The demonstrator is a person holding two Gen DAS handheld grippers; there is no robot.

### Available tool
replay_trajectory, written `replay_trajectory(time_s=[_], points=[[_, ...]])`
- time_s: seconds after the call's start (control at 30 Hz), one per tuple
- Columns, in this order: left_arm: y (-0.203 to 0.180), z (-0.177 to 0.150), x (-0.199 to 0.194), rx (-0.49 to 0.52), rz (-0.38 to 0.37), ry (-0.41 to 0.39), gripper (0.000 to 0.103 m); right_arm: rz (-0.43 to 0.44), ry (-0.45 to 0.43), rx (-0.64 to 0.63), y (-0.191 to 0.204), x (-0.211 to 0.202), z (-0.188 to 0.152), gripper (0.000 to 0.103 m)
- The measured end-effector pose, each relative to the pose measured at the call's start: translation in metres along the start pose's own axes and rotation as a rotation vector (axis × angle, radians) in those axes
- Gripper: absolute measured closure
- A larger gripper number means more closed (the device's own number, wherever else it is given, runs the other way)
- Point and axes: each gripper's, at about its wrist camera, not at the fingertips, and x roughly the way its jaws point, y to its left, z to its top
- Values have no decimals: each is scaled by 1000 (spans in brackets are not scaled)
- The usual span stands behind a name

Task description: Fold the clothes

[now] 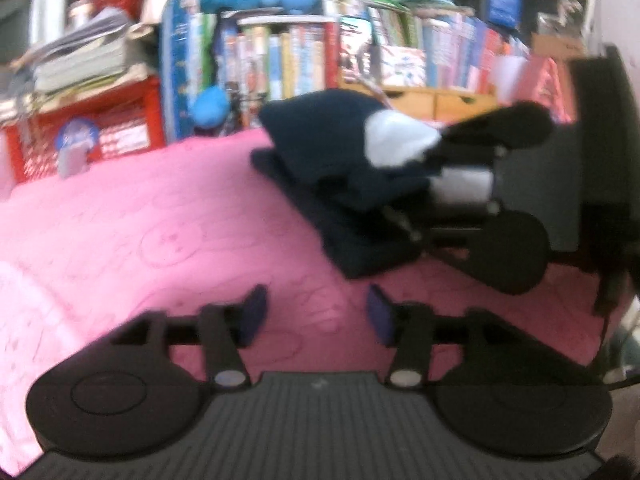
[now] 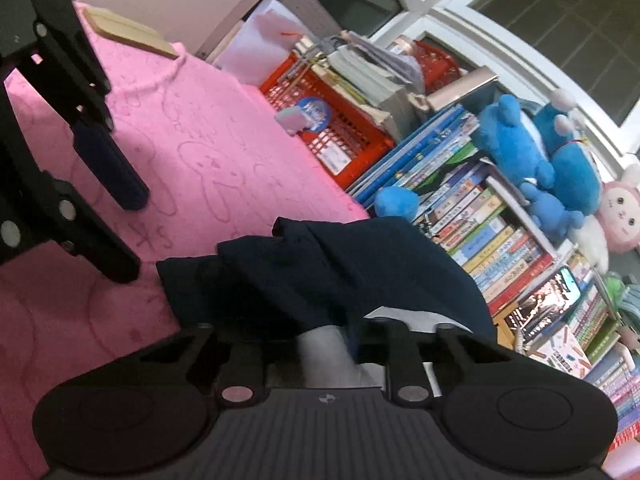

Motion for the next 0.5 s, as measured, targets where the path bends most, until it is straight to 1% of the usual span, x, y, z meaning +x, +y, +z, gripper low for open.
replay_trajectory(time_s=[0.07,0.13,0.3,0.37,0.43,0.5], points=[[7,-2,-5,-45,-3,-12,35,10,-11,18,-1,-6,0,93],[15,-4,-10,-91,-6,-25,34,43,-12,32,-2,-11,-1,93],[38,-4,-15,-252,-22,-65,33,101,-35,30,3,-23,-3,93],[43,-3,-15,-282,-13,-81,32,103,-37,13,9,-25,-3,93],[45,-1,-15,-289,-2,-90,31,108,-41,-4,13,-26,-2,93],[46,3,-14,-300,-1,-99,30,127,-44,7,12,-26,-1,93]])
